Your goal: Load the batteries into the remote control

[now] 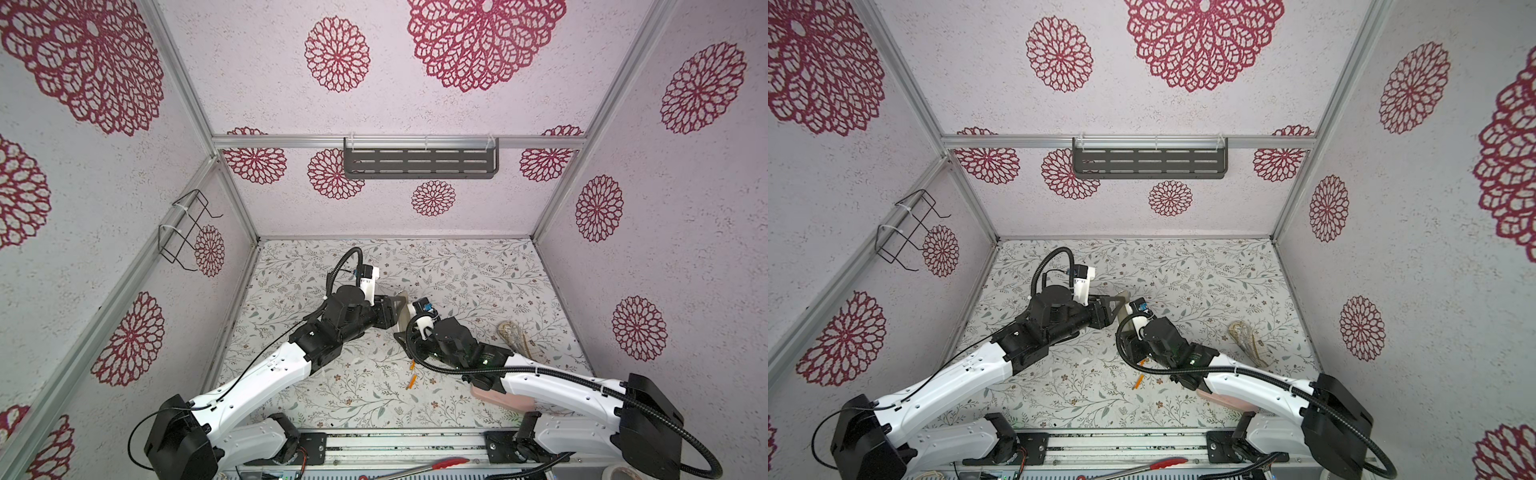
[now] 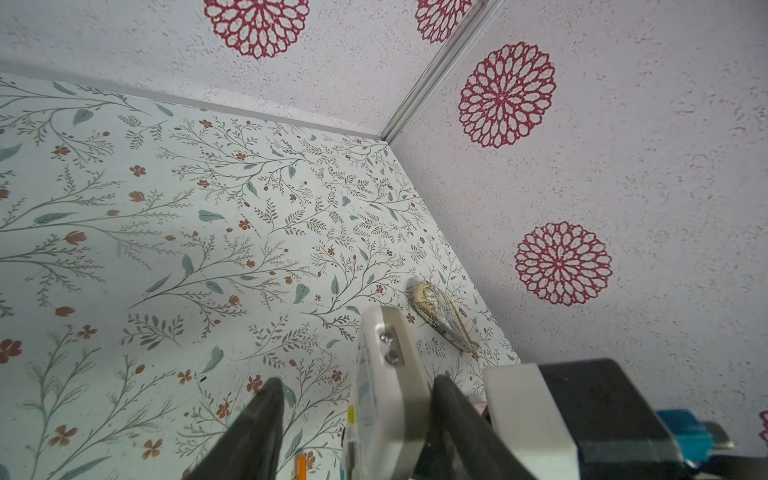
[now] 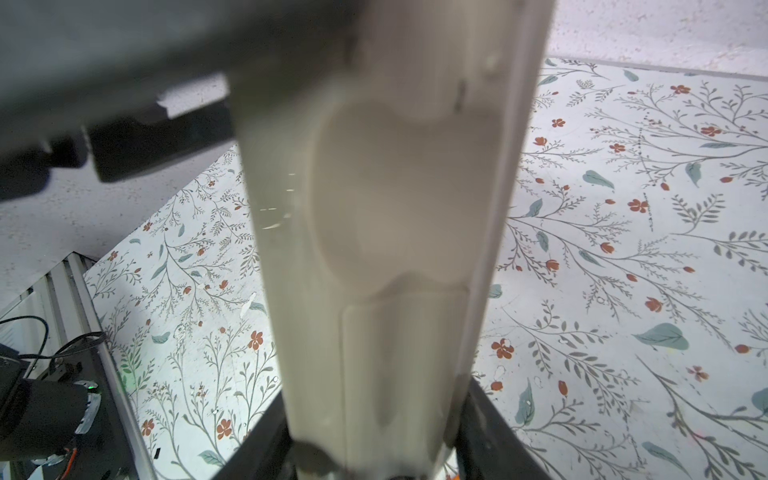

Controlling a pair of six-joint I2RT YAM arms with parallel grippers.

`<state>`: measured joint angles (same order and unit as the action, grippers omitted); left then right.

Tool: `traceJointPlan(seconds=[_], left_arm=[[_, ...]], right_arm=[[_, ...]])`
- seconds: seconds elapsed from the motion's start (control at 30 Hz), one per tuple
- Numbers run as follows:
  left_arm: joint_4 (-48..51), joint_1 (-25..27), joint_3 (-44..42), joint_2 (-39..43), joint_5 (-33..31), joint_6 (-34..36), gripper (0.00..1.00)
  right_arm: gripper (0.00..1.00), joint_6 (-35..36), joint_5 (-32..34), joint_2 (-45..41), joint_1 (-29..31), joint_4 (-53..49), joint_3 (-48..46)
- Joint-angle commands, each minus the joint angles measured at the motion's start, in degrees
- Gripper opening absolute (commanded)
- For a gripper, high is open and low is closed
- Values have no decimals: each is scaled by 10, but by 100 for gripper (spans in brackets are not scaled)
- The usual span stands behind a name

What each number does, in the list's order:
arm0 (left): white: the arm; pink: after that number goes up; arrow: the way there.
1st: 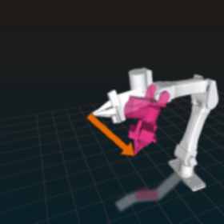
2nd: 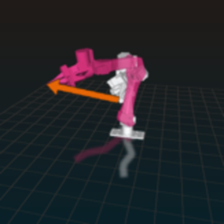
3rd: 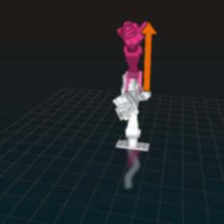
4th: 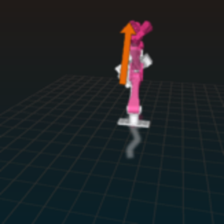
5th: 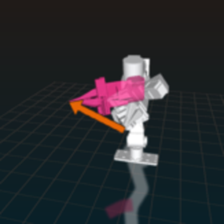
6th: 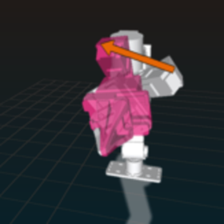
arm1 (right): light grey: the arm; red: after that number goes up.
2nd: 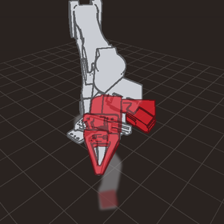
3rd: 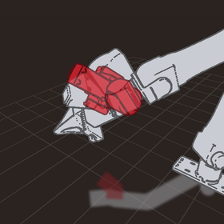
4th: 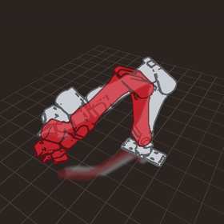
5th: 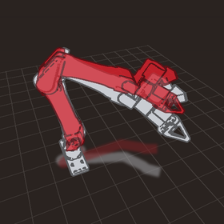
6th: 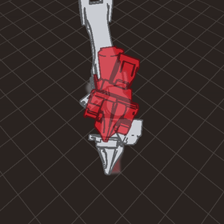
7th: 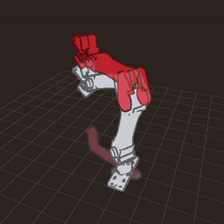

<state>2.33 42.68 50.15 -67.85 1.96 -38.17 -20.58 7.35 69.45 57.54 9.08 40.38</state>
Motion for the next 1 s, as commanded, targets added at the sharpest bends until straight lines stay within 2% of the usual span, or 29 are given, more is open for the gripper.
traceJointPlan(seconds=[0.0, 0.47, 0.97], left_arm=[[-24, 5, 12, -8, -11, -5, 57], [-69, 9, -8, -39, 1, -26, 52], [-64, 20, -20, -38, -7, -34, 48]], right_arm=[[0, 5, 9, 1, 4, 22, 22], [0, 3, 6, 2, 5, 32, 17], [0, 2, 19, -3, 4, 36, 8]])
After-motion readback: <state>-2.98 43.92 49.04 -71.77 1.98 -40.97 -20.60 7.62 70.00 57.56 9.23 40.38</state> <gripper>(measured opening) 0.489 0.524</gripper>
